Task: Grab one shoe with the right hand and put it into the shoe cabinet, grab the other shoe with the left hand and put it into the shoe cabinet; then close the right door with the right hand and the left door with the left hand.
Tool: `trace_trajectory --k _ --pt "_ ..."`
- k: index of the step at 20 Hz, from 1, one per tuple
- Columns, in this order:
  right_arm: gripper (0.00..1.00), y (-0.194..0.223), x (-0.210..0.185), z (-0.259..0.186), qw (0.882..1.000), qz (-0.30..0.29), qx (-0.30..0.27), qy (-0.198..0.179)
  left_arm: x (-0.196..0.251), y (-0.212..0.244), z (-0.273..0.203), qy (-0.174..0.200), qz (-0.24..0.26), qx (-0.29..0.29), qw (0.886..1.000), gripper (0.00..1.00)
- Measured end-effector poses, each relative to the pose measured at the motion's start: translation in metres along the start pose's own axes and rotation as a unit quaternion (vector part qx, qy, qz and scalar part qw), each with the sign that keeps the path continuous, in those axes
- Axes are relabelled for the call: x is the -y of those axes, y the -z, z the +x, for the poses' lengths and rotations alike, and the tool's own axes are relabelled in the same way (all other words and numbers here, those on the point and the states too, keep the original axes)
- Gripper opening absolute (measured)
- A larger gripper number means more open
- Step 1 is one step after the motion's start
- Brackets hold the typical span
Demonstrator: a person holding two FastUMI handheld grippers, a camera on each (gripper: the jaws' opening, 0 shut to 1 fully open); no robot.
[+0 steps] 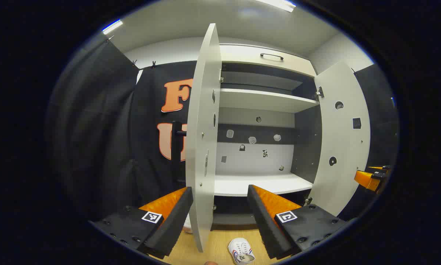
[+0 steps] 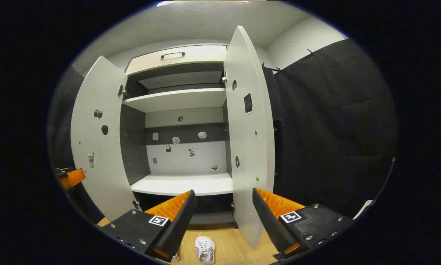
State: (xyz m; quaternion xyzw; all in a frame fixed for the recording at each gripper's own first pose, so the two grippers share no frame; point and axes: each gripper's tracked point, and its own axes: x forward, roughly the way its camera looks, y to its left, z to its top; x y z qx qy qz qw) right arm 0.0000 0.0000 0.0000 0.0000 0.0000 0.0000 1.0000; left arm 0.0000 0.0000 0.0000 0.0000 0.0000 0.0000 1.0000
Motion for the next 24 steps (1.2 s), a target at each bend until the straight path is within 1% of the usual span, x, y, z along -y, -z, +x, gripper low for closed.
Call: trace_trajectory --k 2,3,4,5,6,7,9,10,11,12,15,16,19,21,22,23,24 --pt "0.94 0.000 -0.001 0.001 1.000 -0.002 -0.002 -0.004 0.000 -0.002 0.000 -0.001 0.005 0.004 1.000 0.96" --pt "0.94 -0.001 -0.001 0.002 1.000 -0.006 -0.001 -0.003 0.001 -0.002 0.000 -0.002 0.006 0.005 1.000 0.99" --pt "0.94 -0.001 0.000 0.002 1.000 -0.010 -0.002 -0.003 0.002 -0.003 -0.001 -0.002 0.006 0.005 1.000 0.96" --pt "0.94 -0.001 0.000 0.003 1.000 -0.013 -0.002 -0.004 0.003 -0.003 0.000 -0.001 0.005 0.004 1.000 0.96" --pt "0.94 -0.001 0.001 0.003 1.000 -0.014 -0.002 -0.004 0.004 -0.003 0.000 -0.001 0.004 0.004 1.000 0.99" --pt "0.94 -0.001 0.002 0.004 1.000 -0.014 -0.002 -0.004 0.005 -0.002 -0.001 -0.002 0.004 0.004 1.000 0.94" --pt "0.94 -0.001 0.004 0.005 1.000 -0.012 -0.002 -0.003 0.007 -0.001 -0.002 0.000 0.003 0.004 1.000 0.97" --pt "0.94 -0.001 0.004 0.006 1.000 -0.012 -0.002 -0.004 0.007 -0.001 -0.002 -0.001 0.003 0.003 1.000 0.94" --pt "0.94 -0.001 0.005 0.006 1.000 -0.013 -0.002 -0.005 0.008 0.000 -0.003 -0.001 0.003 0.003 1.000 0.94" --pt "0.94 -0.001 0.005 0.006 1.000 -0.014 -0.003 -0.006 0.008 -0.001 -0.003 -0.002 0.003 0.003 1.000 0.96" --pt "0.94 0.002 0.005 0.008 1.000 -0.016 -0.005 -0.008 0.008 -0.001 -0.004 -0.005 0.003 0.002 1.000 0.96" --pt "0.94 0.004 0.005 0.008 1.000 -0.017 -0.007 -0.010 0.009 -0.001 -0.004 -0.006 0.002 0.002 1.000 0.94" --pt "0.94 0.019 0.000 0.011 0.999 -0.017 -0.022 -0.018 0.008 0.001 -0.005 -0.008 0.005 0.001 1.000 0.96" --pt "0.94 0.031 -0.002 0.014 0.999 -0.017 -0.032 -0.020 0.007 0.002 -0.006 -0.009 0.007 -0.001 1.000 0.96" --pt "0.94 0.039 -0.003 0.015 0.999 -0.018 -0.039 -0.021 0.007 0.003 -0.007 -0.010 0.007 -0.002 1.000 0.94" --pt "0.94 0.047 -0.005 0.016 0.999 -0.018 -0.045 -0.025 0.006 0.003 -0.007 -0.010 0.008 -0.002 1.000 0.94" --pt "0.94 0.059 -0.007 0.019 0.998 -0.021 -0.055 -0.027 0.005 0.004 -0.006 -0.012 0.008 -0.003 1.000 0.96"
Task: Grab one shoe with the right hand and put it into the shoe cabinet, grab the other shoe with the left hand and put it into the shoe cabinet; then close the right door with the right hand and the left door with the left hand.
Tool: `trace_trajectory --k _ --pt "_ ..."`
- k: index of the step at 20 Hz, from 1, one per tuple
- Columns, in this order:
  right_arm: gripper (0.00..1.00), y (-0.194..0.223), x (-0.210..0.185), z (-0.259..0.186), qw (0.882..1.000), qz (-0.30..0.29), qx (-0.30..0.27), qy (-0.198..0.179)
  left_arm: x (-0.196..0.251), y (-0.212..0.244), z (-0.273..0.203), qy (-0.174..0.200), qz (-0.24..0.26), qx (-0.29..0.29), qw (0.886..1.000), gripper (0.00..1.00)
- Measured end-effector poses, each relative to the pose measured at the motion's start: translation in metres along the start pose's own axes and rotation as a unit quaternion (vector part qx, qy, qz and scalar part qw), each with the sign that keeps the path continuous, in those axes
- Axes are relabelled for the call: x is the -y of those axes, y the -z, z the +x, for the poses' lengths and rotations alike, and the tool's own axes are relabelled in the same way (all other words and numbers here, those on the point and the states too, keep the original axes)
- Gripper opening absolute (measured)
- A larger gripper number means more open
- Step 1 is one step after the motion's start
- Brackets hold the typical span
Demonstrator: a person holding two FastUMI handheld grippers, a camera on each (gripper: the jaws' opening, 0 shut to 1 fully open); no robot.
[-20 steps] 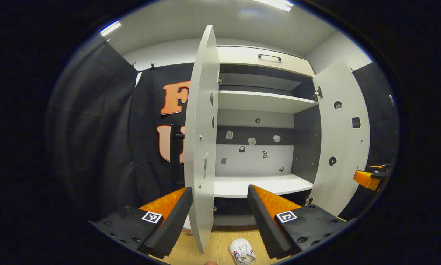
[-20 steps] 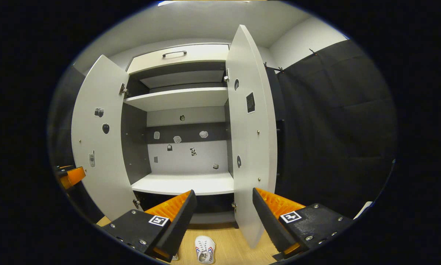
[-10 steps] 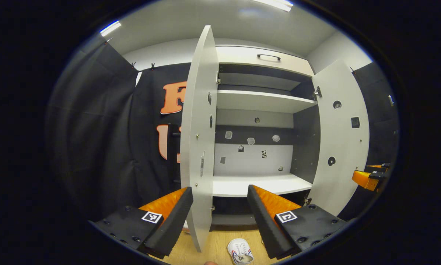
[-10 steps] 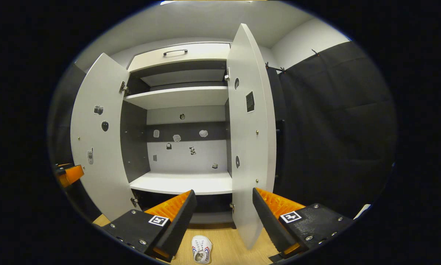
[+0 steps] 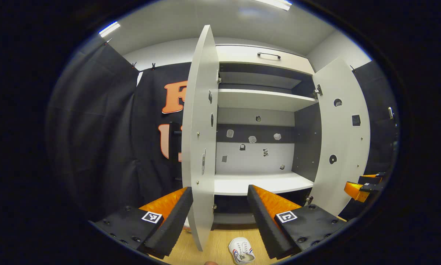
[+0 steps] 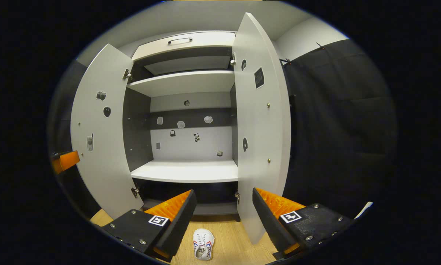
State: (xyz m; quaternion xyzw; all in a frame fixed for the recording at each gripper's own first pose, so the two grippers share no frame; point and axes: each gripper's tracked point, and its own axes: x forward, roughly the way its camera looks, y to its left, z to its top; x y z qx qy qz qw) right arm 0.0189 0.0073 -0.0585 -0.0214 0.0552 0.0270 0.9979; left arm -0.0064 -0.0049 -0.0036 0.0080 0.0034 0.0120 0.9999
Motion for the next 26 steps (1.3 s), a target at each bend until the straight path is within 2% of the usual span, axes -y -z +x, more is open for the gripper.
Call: trace_trajectory --k 3,4,5,10,11,12,17,18,19,20,21,22,25,26 --pt "0.94 0.035 -0.013 0.009 1.000 -0.003 -0.029 -0.012 -0.003 0.002 -0.001 -0.003 -0.002 -0.002 1.000 0.94" --pt "0.94 0.048 -0.017 0.012 0.999 -0.001 -0.042 -0.014 -0.004 0.002 -0.001 -0.004 -0.003 -0.003 1.000 0.99" --pt "0.94 0.061 -0.021 0.015 0.998 0.003 -0.056 -0.017 -0.006 0.003 -0.002 -0.005 -0.002 -0.003 1.000 0.94" --pt "0.94 0.132 -0.041 0.031 0.991 0.012 -0.126 -0.036 -0.018 0.009 -0.004 -0.014 0.001 -0.009 1.000 0.96" --pt "0.95 0.148 -0.044 0.033 0.989 0.015 -0.143 -0.039 -0.020 0.010 -0.006 -0.016 0.000 -0.010 1.000 0.94" --pt "0.94 0.164 -0.047 0.034 0.986 0.017 -0.159 -0.040 -0.023 0.009 -0.007 -0.018 0.000 -0.010 1.000 0.96" --pt "0.95 0.242 -0.047 0.046 0.973 -0.002 -0.228 -0.036 -0.041 0.012 -0.014 -0.034 0.007 -0.013 0.999 0.96" --pt "0.95 0.259 -0.045 0.048 0.969 -0.009 -0.244 -0.035 -0.044 0.012 -0.015 -0.037 0.008 -0.014 0.999 0.94" --pt "0.95 0.274 -0.046 0.050 0.965 -0.010 -0.258 -0.035 -0.046 0.012 -0.016 -0.040 0.009 -0.014 0.999 0.96" --pt "0.95 0.289 -0.046 0.052 0.961 -0.009 -0.274 -0.032 -0.048 0.013 -0.017 -0.043 0.011 -0.015 0.999 0.94" --pt "0.94 0.300 -0.045 0.054 0.958 -0.008 -0.284 -0.028 -0.051 0.012 -0.019 -0.047 0.014 -0.015 0.999 0.94" --pt "0.94 0.311 -0.043 0.059 0.956 -0.008 -0.292 -0.025 -0.054 0.013 -0.020 -0.053 0.019 -0.016 0.998 0.99" --pt "0.91 0.343 -0.040 0.065 0.946 -0.007 -0.324 -0.018 -0.058 0.013 -0.022 -0.058 0.023 -0.015 0.998 0.96" --pt "0.88 0.351 -0.037 0.069 0.943 -0.009 -0.332 -0.016 -0.059 0.014 -0.022 -0.058 0.022 -0.016 0.998 0.96"
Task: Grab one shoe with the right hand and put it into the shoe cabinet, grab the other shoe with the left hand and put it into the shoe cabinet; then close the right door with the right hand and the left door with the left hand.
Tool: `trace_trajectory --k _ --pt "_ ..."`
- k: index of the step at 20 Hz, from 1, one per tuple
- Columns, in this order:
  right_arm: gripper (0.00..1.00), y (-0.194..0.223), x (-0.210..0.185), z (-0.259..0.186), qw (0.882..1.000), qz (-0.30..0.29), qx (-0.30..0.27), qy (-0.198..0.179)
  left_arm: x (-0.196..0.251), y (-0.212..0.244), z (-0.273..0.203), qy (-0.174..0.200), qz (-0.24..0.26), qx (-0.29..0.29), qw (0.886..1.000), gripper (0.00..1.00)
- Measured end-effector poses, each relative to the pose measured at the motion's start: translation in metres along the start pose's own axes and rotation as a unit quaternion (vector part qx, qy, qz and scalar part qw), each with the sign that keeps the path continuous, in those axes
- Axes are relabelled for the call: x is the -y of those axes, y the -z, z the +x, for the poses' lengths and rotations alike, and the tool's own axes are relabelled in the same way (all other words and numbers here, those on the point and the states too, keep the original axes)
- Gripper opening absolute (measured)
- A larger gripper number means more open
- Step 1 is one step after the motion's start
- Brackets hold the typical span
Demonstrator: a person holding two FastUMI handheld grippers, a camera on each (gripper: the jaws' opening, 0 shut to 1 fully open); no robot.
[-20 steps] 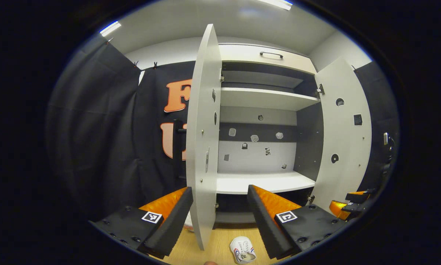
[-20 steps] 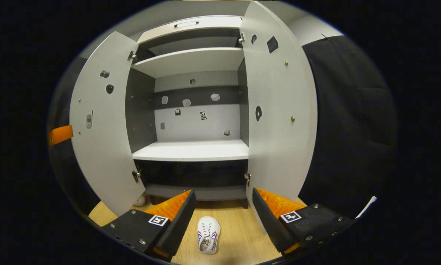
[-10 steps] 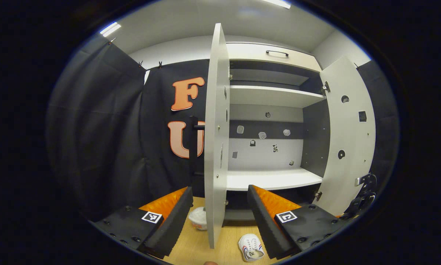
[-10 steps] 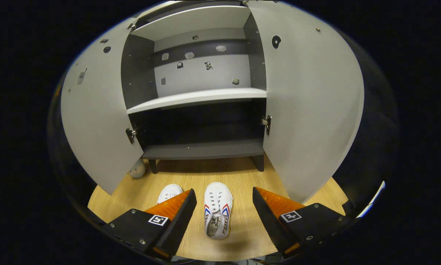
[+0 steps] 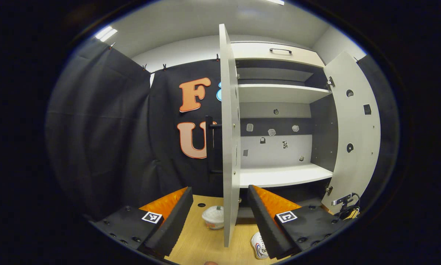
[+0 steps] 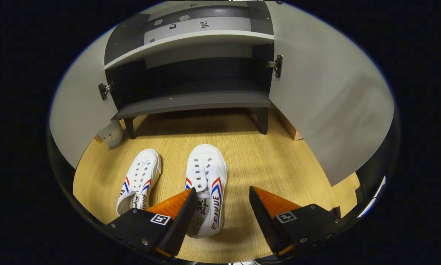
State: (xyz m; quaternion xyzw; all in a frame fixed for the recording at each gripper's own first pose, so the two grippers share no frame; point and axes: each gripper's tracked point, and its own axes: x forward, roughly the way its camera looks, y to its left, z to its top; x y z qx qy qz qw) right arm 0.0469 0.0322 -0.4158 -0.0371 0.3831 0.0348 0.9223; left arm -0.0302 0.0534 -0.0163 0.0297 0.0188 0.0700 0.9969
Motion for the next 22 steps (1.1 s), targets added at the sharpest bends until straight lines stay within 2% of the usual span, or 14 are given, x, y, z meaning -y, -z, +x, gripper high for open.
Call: trace_trajectory --k 1,7,9,10,12,13,18,21,22 --pt "0.86 0.005 0.001 0.006 1.000 0.001 -0.011 0.000 -0.001 0.001 -0.001 -0.002 0.000 0.000 1.000 0.99" --pt "0.64 0.028 -0.005 0.034 0.998 0.034 -0.057 -0.016 -0.009 0.007 -0.001 -0.007 0.003 -0.009 1.000 0.96" --pt "0.53 0.034 -0.009 0.041 0.996 0.050 -0.069 -0.023 -0.012 0.008 -0.001 -0.009 0.005 -0.011 1.000 0.99" --pt "0.46 0.036 -0.012 0.042 0.995 0.057 -0.074 -0.028 -0.012 0.009 -0.001 -0.009 0.006 -0.013 1.000 0.96" --pt "0.27 0.036 -0.013 0.043 0.995 0.060 -0.074 -0.028 -0.013 0.012 0.000 -0.010 0.008 -0.017 1.000 0.99" --pt "0.30 0.036 -0.012 0.042 0.995 0.059 -0.075 -0.026 -0.014 0.014 0.001 -0.010 0.007 -0.019 1.000 0.96" --pt "0.01 0.030 -0.007 0.037 0.995 0.073 -0.072 -0.009 -0.014 0.013 0.002 -0.009 0.008 -0.021 1.000 0.96" --pt "0.00 0.019 -0.010 0.022 0.994 0.082 -0.068 -0.009 -0.010 0.007 0.003 0.000 0.006 -0.015 1.000 0.99" --pt "0.00 0.015 -0.015 0.013 0.994 0.090 -0.067 -0.012 -0.009 0.005 0.003 0.003 0.003 -0.013 1.000 0.97"
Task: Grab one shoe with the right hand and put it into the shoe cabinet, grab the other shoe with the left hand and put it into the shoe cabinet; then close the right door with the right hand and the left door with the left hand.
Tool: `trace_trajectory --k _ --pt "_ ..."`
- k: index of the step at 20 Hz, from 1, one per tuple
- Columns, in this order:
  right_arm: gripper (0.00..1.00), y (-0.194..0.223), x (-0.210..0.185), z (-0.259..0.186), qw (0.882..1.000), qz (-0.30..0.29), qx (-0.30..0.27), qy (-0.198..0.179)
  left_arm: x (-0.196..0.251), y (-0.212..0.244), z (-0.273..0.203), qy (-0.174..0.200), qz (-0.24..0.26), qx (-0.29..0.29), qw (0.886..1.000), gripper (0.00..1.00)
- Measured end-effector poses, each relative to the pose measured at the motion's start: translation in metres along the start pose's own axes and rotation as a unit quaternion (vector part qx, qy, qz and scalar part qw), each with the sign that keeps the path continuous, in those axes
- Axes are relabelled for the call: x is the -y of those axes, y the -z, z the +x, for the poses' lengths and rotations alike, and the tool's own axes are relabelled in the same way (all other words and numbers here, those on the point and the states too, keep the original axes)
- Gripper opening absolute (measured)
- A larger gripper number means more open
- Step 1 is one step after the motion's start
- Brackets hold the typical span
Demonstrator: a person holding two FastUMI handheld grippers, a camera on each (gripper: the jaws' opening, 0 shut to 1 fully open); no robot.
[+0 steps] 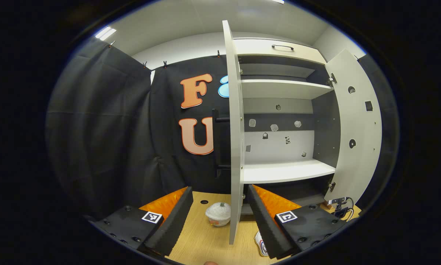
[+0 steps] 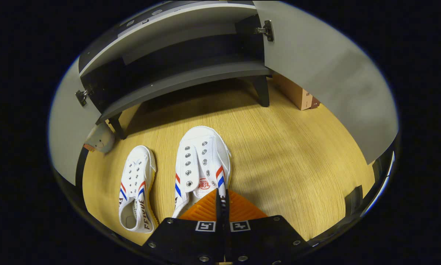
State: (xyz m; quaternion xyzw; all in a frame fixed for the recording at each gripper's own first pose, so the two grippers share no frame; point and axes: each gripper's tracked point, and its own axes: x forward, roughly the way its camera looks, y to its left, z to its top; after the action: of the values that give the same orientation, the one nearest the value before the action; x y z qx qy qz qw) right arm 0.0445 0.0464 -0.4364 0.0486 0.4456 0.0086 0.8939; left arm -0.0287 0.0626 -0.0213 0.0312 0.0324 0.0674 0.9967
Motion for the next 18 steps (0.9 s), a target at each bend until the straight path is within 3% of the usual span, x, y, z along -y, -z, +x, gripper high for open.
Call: trace_trajectory --k 7,13,18 --pt "0.00 -0.048 -0.022 -0.078 1.000 -0.017 0.020 0.005 0.008 0.003 0.002 0.028 -0.013 0.003 1.000 0.94" --pt "0.00 -0.104 -0.047 -0.147 0.998 -0.023 0.055 -0.024 0.009 0.007 0.004 0.042 -0.013 0.005 0.999 0.99" --pt "0.00 -0.166 -0.054 -0.205 0.994 -0.023 0.099 -0.046 0.013 0.002 0.005 0.053 -0.020 0.014 0.998 0.96"
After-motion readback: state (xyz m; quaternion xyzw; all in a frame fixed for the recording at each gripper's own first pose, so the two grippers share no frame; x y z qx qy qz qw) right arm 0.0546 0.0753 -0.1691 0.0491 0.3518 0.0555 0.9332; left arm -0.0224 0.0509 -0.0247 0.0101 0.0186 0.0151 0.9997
